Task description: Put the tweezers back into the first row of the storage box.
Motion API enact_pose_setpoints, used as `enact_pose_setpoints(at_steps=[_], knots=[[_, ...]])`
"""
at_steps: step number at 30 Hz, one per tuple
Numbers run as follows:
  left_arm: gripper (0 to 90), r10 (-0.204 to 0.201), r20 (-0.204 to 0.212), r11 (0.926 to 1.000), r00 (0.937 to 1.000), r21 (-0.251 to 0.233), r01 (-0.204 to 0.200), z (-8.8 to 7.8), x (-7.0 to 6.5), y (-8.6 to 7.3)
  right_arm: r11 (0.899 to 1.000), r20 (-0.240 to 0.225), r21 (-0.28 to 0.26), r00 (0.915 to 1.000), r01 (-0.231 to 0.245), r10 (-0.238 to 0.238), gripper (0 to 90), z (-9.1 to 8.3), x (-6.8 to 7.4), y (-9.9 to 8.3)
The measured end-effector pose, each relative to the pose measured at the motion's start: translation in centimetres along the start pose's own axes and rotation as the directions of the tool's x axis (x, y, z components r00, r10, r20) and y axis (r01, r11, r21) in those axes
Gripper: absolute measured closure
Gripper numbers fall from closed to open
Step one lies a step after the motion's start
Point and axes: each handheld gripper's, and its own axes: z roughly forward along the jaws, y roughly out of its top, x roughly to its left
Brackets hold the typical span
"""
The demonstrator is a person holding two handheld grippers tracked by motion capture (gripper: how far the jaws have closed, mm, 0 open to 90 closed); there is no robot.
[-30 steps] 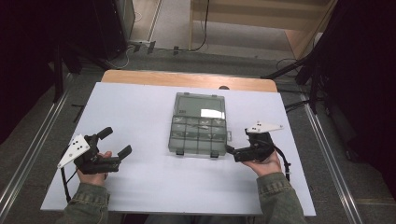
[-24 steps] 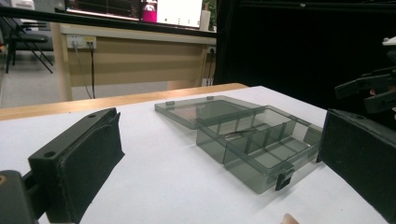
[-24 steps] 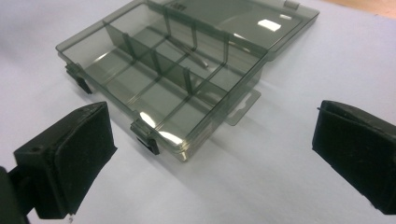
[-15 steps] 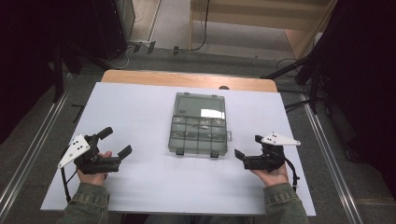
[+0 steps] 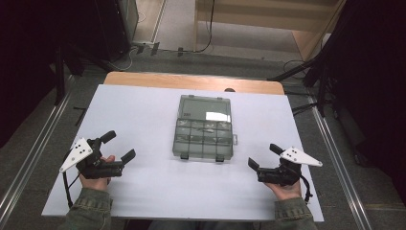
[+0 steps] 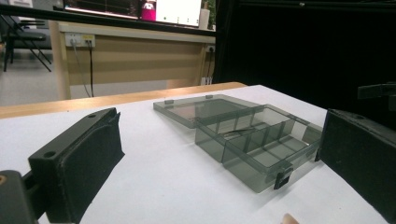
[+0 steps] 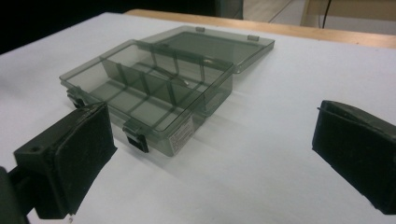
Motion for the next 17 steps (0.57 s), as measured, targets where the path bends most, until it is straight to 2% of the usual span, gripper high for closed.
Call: enact_pose_setpoints(at_steps=[1,3,7,9,11,12,16,17], knots=[[0.0,0.0,0.0,1.0,1.0,0.0,0.0,0.0,0.0,0.0,1.0,0.0,0.0,1.0,0.0,0.0,0.0,0.0,0.0,0.0],[0.0,-0.001,0.0,1.0,1.0,0.001,0.001,0.0,0.0,0.0,0.999,0.0,-0.039,1.0,0.004,-0.004,0.0,-0.5,-0.2,-0.7],[0.0,-0.005,0.002,1.0,1.0,-0.001,0.005,0.0,0.0,0.0,0.997,0.0,-0.081,1.0,-0.002,0.002,0.0,-0.9,-0.4,-1.6],[0.0,-0.009,0.005,1.0,0.9999,-0.004,0.009,0.1,0.0,0.0,0.995,0.009,-0.095,0.9999,-0.003,0.003,0.0,-1.1,-0.4,-2.1],[0.0,-0.012,0.009,0.9999,0.9999,-0.006,0.012,0.2,0.0,0.0,0.994,0.04,-0.113,0.9992,0.004,0.0,0.0,-1.3,-0.4,-2.5],[0.0,-0.015,0.009,0.9999,0.9998,-0.006,0.015,0.2,0.0,0.0,0.995,0.07,-0.1,0.9974,-0.008,0.015,0.0,-1.1,-0.5,-2.7],[0.0,-0.042,0.013,0.9991,0.999,-0.007,0.042,0.3,0.1,0.0,0.996,0.082,-0.087,0.9959,-0.031,0.038,0.0,-0.9,-0.7,-2.7],[0.0,-0.046,0.002,0.9989,0.9989,-0.003,0.046,0.3,0.1,0.0,0.995,0.083,-0.09,0.9958,-0.03,0.037,0.0,-0.9,-0.7,-2.6]])
